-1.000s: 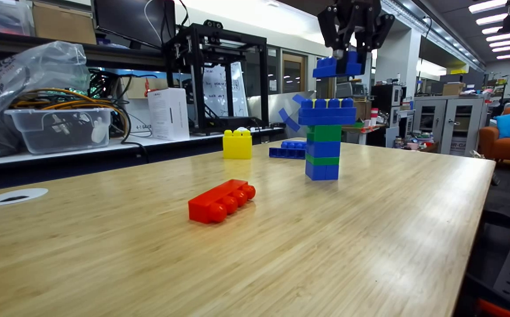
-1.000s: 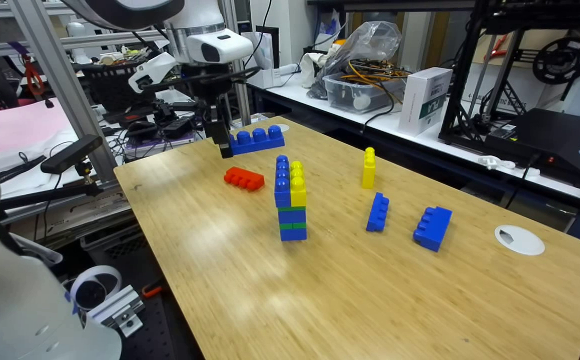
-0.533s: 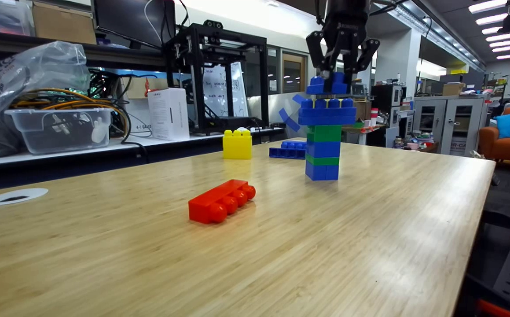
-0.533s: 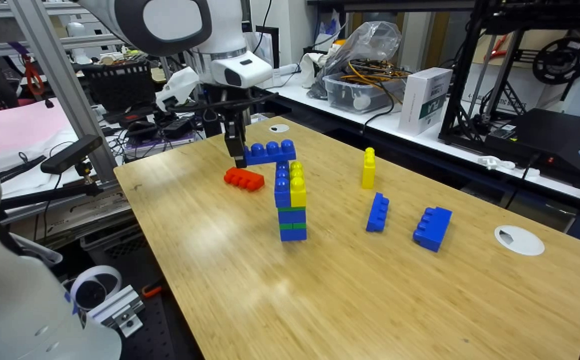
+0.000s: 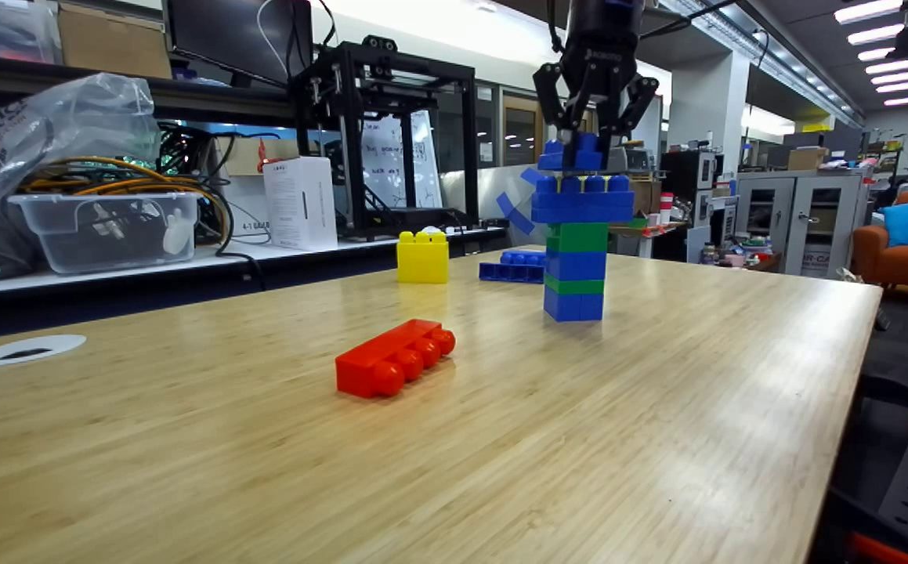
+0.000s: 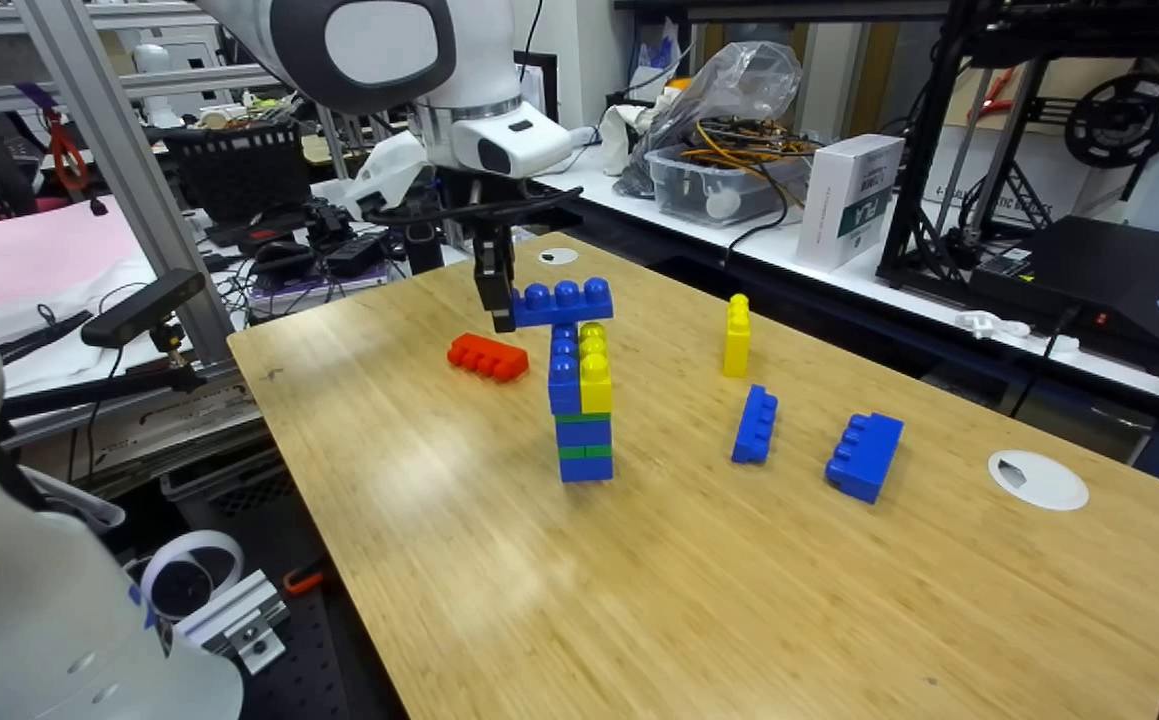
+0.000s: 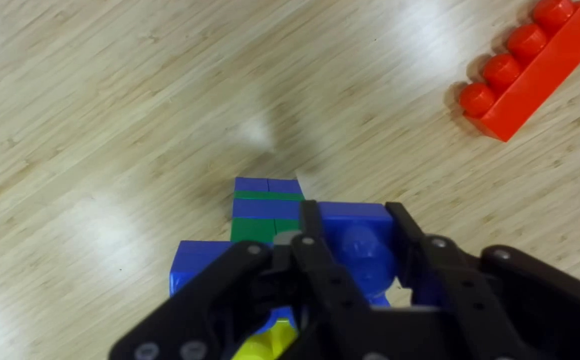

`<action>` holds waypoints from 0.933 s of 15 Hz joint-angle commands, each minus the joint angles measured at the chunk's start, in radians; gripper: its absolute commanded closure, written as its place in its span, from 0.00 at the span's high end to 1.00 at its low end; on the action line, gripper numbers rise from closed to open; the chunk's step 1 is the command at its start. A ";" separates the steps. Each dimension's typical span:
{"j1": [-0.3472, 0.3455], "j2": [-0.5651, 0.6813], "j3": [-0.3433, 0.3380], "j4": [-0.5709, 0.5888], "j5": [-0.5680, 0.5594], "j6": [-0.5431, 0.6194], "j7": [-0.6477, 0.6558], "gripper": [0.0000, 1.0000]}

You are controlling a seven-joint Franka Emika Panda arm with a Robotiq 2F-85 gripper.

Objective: Put the long blue block on the built tower

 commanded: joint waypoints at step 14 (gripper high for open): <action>-0.030 0.121 0.005 0.050 -0.002 -0.001 0.027 0.10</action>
